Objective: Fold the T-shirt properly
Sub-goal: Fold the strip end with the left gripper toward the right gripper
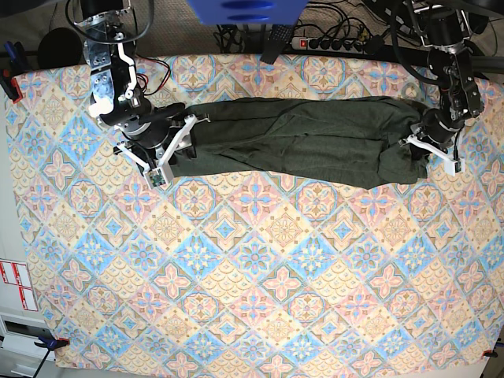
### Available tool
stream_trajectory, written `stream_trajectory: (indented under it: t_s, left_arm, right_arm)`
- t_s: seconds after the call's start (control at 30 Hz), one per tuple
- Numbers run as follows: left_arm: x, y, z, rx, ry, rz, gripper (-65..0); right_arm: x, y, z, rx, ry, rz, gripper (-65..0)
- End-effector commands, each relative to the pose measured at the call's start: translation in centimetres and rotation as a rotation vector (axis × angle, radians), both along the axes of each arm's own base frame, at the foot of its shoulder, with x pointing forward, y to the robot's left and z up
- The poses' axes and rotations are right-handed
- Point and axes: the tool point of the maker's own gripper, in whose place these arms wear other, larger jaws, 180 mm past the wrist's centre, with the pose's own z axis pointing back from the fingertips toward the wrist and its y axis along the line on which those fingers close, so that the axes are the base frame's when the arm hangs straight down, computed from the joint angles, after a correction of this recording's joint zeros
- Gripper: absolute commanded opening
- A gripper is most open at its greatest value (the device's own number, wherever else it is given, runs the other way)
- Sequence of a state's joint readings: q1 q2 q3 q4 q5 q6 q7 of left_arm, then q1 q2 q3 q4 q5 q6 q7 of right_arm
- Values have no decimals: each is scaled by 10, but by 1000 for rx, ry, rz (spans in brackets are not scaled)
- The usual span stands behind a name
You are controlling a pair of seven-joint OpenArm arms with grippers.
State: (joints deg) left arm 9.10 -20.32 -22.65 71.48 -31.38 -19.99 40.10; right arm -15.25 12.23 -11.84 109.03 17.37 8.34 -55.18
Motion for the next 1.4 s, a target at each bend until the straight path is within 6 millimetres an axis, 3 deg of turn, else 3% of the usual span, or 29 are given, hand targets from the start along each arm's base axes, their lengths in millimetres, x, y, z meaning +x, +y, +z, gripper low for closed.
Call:
stream_trajectory:
  t_s: [0.0,0.1,0.3,0.53,0.73,0.9,1.07,1.37]
  left_arm:
    - [12,5,18,17,-57,-9,-650]
    - [13,-4,39,34,-111,-46,-650]
    - [19,-47,82,35,-243,-122,-650]
    - [14,-101,108,-28,-278,-174,-650]
    - [13,-142,107,-111,-270,-217,-650]
    - [12,-178,103,-183,-265,-253,-650]
    - [12,-216,104,-250,-268,-304,-650]
    - [4,-277,107,-331,-256,-440,-650]
  right_arm:
    - [8,1,11,13,-44,0,-421]
    - [8,0,12,13,-45,-3,-421]
    - [8,0,12,13,-45,-3,-421]
    - [9,-1,12,12,-47,-6,-421]
    - [15,-22,15,-7,-60,-61,-421]
    - [9,-67,13,-95,-49,-108,-421]
    - [13,-97,20,-155,-66,-134,-421]
    - [14,-108,23,-170,-75,-155,-419]
